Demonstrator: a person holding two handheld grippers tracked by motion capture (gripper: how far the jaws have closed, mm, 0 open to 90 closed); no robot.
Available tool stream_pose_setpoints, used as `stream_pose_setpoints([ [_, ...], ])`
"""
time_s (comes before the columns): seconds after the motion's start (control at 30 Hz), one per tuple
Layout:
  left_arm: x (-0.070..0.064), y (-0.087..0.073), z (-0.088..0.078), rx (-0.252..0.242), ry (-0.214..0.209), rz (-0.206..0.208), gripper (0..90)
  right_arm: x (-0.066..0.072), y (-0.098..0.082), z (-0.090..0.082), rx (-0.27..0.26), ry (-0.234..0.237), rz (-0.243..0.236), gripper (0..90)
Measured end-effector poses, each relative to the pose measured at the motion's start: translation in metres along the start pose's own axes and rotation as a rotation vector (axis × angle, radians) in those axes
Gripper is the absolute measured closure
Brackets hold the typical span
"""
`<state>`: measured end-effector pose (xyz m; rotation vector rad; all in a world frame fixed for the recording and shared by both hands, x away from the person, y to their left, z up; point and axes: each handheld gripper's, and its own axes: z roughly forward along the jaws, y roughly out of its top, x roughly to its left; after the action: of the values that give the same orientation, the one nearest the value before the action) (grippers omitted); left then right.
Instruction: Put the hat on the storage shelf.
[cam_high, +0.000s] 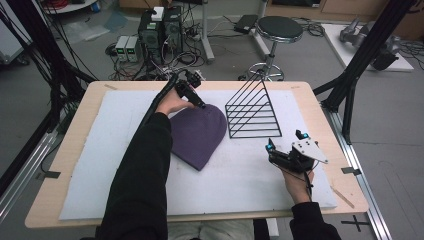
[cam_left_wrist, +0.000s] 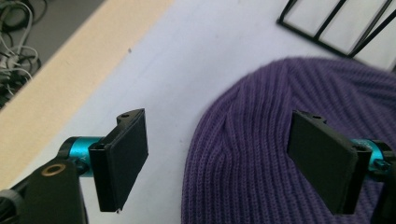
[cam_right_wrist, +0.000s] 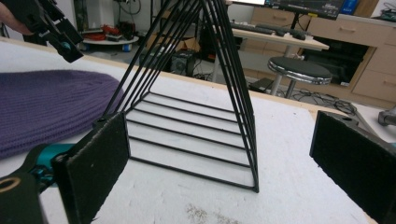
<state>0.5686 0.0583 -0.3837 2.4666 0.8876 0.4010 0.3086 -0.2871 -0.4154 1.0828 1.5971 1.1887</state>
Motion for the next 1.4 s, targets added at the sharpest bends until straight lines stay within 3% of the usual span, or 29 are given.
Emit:
stream_pose_setpoints([
  [0.33,-0.008,-0.003,0.026,0.066,-0.004,0.018,22.1,0.003,-0.001,0.0,0.02,0.013,-0.023,4.0],
  [0.47,-0.005,-0.005,0.031,0.083,-0.037,-0.012,23.3,0.005,-0.001,0.0,0.032,0.002,-0.036,4.1],
  [0.8,0.007,-0.014,0.037,0.066,-0.149,-0.07,28.4,0.004,-0.002,0.0,0.034,-0.002,-0.038,4.1],
  [0.97,0.007,-0.014,0.037,0.064,-0.151,-0.073,30.9,0.004,-0.002,0.001,0.037,-0.001,-0.041,4.1],
  [1.13,0.006,-0.014,0.034,0.068,-0.154,-0.074,42.7,0.004,-0.002,0.002,0.034,0.001,-0.044,4.3],
  [1.27,0.0,-0.012,0.031,0.077,-0.205,-0.066,65.8,0.005,-0.001,0.002,0.034,0.002,-0.046,4.3],
  [1.4,-0.004,-0.011,0.03,0.085,-0.206,-0.049,73.3,0.006,-0.002,0.002,0.033,0.001,-0.046,4.3],
])
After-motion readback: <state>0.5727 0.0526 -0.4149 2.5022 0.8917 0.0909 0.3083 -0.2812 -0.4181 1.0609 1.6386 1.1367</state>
